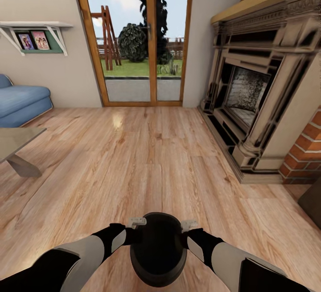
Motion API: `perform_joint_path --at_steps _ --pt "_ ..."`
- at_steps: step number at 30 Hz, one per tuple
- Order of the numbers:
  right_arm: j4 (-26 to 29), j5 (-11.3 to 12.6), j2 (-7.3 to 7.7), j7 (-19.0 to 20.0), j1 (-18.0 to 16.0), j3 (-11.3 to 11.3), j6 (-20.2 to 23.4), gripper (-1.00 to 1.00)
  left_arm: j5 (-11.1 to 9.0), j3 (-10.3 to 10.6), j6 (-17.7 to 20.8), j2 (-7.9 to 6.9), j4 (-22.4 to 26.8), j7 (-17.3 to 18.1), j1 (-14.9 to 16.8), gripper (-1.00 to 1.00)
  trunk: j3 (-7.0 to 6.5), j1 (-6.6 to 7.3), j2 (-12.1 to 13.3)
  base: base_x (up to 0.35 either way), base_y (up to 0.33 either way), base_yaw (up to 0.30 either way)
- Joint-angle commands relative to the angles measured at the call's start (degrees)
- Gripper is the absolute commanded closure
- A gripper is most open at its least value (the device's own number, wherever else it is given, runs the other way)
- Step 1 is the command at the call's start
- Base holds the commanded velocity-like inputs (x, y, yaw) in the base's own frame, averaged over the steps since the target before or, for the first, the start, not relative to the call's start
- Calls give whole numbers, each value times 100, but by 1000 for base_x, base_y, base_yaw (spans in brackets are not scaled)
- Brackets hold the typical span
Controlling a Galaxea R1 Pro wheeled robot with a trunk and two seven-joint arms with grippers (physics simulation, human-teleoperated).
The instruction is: Place each of the two pumpkins and all three candles from the living room inside a cabinet in the living room (use any cabinet), then make sure every cabinet is closed, and position the cauldron so it is next to a table in the living room.
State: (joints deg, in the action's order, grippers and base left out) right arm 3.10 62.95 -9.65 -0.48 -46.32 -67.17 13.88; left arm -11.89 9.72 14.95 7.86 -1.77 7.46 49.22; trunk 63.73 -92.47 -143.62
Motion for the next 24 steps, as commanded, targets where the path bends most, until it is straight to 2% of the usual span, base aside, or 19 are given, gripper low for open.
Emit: perform_joint_path --at_steps 1,12,24 --pt "-2 33 6 -14 -2 -101 18 100 -24 134 -1 -66 -7 -8 8 100 -4 2 -3 0 0 0" --pt "-2 24 3 -5 -1 -103 18 100 -24 134 -1 -66 -7 -8 8 100 -19 2 -3 0 0 0" --pt "-2 21 -1 -5 0 -103 18 100 -24 135 -9 -66 -7 -8 8 100 -119 2 -3 0 0 0"
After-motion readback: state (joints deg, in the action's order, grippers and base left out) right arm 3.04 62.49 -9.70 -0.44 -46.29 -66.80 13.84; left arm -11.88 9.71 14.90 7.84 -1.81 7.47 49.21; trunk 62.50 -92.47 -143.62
